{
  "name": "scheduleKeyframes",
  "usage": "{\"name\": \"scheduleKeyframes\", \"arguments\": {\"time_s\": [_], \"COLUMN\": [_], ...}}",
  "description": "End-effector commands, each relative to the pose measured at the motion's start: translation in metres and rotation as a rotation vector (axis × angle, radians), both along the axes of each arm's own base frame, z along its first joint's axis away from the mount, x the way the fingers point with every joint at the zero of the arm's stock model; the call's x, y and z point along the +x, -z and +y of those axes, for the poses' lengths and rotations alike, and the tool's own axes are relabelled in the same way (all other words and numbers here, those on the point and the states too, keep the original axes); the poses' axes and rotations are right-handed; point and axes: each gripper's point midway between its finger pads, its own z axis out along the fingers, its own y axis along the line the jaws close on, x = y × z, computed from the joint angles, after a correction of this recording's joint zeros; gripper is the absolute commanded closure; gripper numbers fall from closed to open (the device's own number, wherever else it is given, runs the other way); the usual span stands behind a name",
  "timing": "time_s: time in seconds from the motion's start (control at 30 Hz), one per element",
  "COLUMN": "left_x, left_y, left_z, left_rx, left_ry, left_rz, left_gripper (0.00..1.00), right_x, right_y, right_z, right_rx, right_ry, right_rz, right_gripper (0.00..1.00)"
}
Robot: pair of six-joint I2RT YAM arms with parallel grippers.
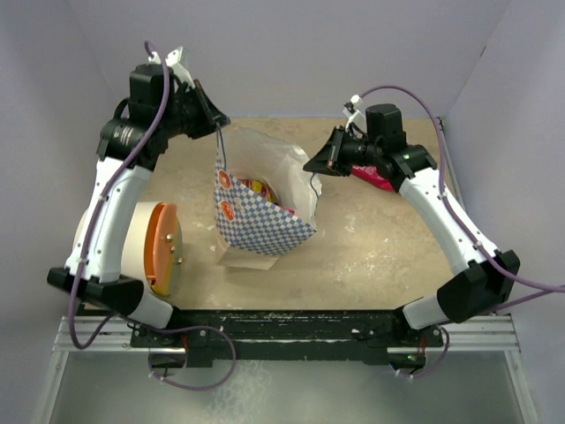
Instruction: Take the snacks out of the paper bag
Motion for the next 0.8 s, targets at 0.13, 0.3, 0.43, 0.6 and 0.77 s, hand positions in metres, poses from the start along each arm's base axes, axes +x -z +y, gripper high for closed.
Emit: {"name": "scheduleKeyframes", "arguments": {"time_s": [0.13, 0.3, 0.43, 0.6, 0.77], "left_x": [0.055, 0.063, 0.059, 0.045, 0.013], "left_y": [-0.116, -0.124, -0.105, -0.069, -0.05], "left_z": [0.052, 0.054, 0.043, 0.044, 0.024], "left_rx": [0.028, 0.016, 0.013, 0.036, -0.011], "left_ry": [-0.094, -0.026, 0.052, 0.065, 0.205], "left_rz": [-0.402, -0.462, -0.436, -0.368, -0.352], "left_gripper": [1.0, 1.0, 1.0, 1.0, 1.0], "right_x": [0.002, -0.016, -0.031, -0.053, -0.076], "right_y": [-0.047, -0.03, 0.005, 0.046, 0.089], "right_z": [0.047, 0.063, 0.053, 0.03, 0.006], "right_rx": [0.1, 0.115, 0.063, -0.085, -0.209], "right_ry": [-0.163, -0.206, -0.208, -0.228, -0.229], "right_rz": [-0.121, -0.085, -0.02, 0.017, 0.099], "right_gripper": [1.0, 1.0, 1.0, 1.0, 0.99]}}
